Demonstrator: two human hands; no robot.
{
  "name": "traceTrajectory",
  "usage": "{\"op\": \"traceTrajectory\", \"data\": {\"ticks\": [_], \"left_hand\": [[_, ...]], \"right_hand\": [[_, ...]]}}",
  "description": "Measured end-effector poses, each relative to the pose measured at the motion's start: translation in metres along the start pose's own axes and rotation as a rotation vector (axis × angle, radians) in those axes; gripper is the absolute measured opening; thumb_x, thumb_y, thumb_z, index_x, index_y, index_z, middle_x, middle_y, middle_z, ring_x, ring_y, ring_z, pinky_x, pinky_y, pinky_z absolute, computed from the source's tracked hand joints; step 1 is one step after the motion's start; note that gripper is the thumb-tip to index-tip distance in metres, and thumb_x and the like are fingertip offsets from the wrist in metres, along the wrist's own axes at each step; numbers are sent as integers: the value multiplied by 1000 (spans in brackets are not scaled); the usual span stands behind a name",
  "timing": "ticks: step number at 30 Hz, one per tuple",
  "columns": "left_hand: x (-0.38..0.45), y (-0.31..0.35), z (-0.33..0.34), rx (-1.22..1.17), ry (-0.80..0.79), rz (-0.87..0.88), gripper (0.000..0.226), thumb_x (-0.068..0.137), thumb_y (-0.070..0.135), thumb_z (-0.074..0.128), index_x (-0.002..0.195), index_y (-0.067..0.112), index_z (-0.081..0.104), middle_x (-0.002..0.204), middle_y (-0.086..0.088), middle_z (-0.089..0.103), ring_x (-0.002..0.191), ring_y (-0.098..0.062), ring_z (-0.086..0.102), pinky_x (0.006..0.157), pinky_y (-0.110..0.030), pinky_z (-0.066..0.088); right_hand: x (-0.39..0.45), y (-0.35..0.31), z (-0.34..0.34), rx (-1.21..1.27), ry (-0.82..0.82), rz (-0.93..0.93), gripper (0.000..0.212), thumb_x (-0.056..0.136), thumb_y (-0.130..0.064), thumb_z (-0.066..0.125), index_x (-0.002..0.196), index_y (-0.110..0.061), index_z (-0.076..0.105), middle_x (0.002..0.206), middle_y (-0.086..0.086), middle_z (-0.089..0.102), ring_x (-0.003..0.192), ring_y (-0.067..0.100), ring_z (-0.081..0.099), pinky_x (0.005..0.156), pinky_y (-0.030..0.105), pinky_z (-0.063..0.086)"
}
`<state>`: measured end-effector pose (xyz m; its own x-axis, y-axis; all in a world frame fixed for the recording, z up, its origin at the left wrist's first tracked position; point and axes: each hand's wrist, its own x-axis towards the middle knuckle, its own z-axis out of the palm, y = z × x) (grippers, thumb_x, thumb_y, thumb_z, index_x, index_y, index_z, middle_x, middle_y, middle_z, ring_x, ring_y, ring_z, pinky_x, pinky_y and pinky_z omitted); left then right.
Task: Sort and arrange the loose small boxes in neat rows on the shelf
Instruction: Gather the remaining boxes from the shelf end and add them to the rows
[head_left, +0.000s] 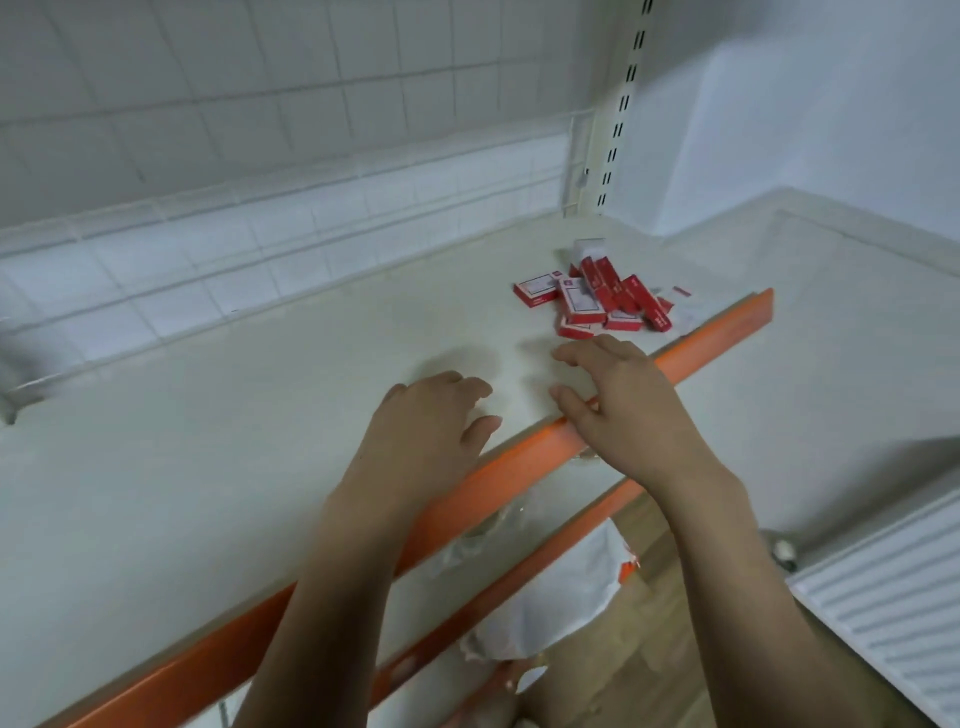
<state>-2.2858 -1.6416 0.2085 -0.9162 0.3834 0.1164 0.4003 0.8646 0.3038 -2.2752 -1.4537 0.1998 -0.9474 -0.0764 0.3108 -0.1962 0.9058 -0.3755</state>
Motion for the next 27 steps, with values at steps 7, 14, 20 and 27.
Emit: {"op": "traceTrajectory", "data": {"ticks": [7, 14, 20, 27], "left_hand": [[37, 19, 10, 14, -24, -42, 38, 94, 39, 48, 129, 25, 51, 119, 5, 58, 102, -16, 58, 93, -33, 43], [54, 14, 9, 1, -38, 3, 39, 94, 38, 48, 130, 24, 50, 121, 5, 57, 105, -16, 56, 95, -35, 44], [69, 16, 13, -32, -32, 18, 40, 94, 37, 48, 131, 24, 49, 123, 6, 56, 106, -15, 55, 96, -35, 44], [106, 38, 20, -23, 23, 19, 42, 93, 40, 48, 133, 26, 48, 127, 6, 54, 108, -14, 54, 95, -33, 44]], "right_hand": [[24, 40, -3, 33, -10, -7, 35, 87, -24, 59, 121, -14, 58, 115, 3, 60, 107, 23, 53, 90, 33, 42], [30, 46, 0, 60, 7, 19, 36, 86, -21, 61, 121, -14, 58, 117, 5, 60, 108, 27, 54, 91, 40, 45], [35, 57, -5, 52, 13, 48, 34, 85, -18, 60, 118, -12, 60, 111, 7, 61, 104, 27, 55, 88, 36, 44], [58, 95, -21, 53, 33, 33, 33, 86, -20, 62, 118, -13, 60, 105, 4, 61, 98, 23, 55, 84, 30, 43]]}}
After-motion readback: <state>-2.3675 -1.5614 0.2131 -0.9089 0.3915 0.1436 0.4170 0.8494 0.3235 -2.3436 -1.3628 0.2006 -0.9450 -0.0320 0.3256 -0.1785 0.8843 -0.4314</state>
